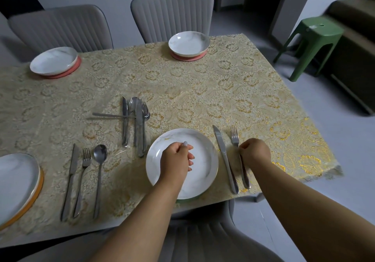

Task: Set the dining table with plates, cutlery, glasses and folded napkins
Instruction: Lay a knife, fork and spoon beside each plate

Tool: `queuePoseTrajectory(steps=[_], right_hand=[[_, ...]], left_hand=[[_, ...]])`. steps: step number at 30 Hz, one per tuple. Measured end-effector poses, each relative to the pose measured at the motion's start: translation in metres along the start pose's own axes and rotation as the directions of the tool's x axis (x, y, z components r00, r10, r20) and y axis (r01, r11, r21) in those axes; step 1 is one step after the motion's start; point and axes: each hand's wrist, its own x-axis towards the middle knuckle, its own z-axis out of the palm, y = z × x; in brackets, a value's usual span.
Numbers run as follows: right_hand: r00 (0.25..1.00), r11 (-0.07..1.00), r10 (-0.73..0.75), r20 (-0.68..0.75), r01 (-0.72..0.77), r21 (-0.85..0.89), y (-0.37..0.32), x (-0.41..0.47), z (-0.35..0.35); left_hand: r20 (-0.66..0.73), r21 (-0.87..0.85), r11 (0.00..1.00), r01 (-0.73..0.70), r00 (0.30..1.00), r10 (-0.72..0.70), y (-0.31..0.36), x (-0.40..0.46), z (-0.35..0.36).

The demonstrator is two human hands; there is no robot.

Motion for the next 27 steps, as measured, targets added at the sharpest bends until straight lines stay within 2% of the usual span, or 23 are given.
queuePoseTrajectory(steps=[3,4,8,13,17,21,27], right_hand=[[0.989,0.996,-0.084,-0.122,0.081,-0.028,-0.001,-0.009,0.005],[0.984,0.99,-0.131,-0.122,0.123,-0.068,-0.003,-0.016,0.008],[0.968,0.935,-0.251,0.018,0.247,-0.254,-0.007,-0.036,0.021],[0.98,0.94,-0.201,-0.013,0.189,-0.283,-0.002,-0.034,0.018],[0.978,0.95,-0.21,-0.007,0.202,-0.239,0.0,-0.036,0.014],[0.978,0.987,-0.143,-0.153,0.129,-0.1,0.01,-0.031,0.012],[0.984,0.975,-0.145,-0.1,0.124,-0.185,0.022,-0.023,0.007]], left_hand=[[-0.001,0.005,1.0,-0.001,1.0,0.001,-0.001,0.0,0.001],[-0.002,0.006,1.0,-0.001,1.0,0.001,-0.001,0.001,0.001],[0.001,0.02,1.0,-0.002,1.0,0.002,-0.001,0.002,0.003],[0.002,0.003,1.0,0.0,1.0,0.0,-0.001,0.002,0.002],[0.005,0.002,1.0,0.003,1.0,-0.003,-0.001,0.002,0.002],[0.01,-0.004,1.0,0.005,1.0,-0.005,0.0,0.002,0.001],[0.011,-0.016,1.0,0.008,1.0,-0.008,-0.001,0.004,0.002]])
